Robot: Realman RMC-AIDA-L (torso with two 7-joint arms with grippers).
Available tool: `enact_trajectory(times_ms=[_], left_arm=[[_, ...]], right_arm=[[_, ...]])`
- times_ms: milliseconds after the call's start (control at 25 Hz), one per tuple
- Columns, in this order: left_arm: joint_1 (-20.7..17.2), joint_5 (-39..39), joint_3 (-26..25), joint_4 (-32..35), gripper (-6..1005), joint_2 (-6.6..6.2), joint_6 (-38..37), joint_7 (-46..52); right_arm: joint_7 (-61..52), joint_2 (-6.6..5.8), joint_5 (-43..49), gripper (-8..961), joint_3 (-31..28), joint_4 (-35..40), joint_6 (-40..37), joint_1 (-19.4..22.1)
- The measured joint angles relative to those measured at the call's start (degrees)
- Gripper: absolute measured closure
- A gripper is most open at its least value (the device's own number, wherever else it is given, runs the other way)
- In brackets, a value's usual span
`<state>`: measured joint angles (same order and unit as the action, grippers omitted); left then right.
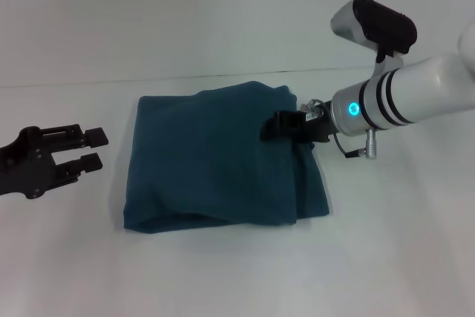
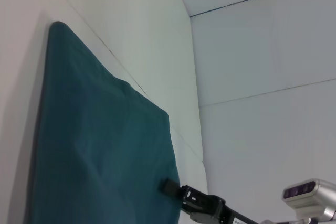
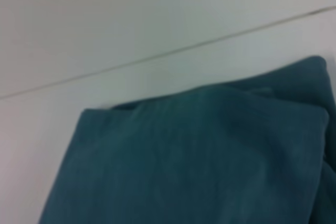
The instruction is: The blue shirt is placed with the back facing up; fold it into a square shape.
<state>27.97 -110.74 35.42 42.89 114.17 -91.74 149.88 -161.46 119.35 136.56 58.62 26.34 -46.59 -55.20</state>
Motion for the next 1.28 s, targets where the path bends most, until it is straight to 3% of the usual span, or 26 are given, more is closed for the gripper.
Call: enact_trajectory(times_ms=[80, 480, 720, 1000, 1280], left_arm=[[0.0, 0.0, 0.0, 0.0, 478, -0.01, 0.0, 0.0], [0.3, 0.0, 0.0, 0.0, 476, -0.29, 0.6, 0.3], [0.4, 0.0, 0.0, 0.0, 477, -0.43, 0.6, 0.4], [0.5, 0.0, -0.1, 0.0, 477, -0.44, 0.6, 0.4], [0.4, 0.0, -0.5, 0.0, 478, -0.37, 0.6, 0.5]], right_arm=[[0.6, 0.03, -1.1, 320, 0.0, 0.9, -0.1, 0.3], [1.7, -0.62, -2.4, 780, 0.3, 1.8, -1.1, 0.1], [1.7, -0.63, -2.3, 909, 0.4, 3.0, -2.3, -0.1], [0.8, -0.89, -0.9, 908, 0.4, 7.6, -6.2, 0.4], [-0.3, -0.76, 4.1, 908, 0.5, 7.0, -3.9, -0.4]])
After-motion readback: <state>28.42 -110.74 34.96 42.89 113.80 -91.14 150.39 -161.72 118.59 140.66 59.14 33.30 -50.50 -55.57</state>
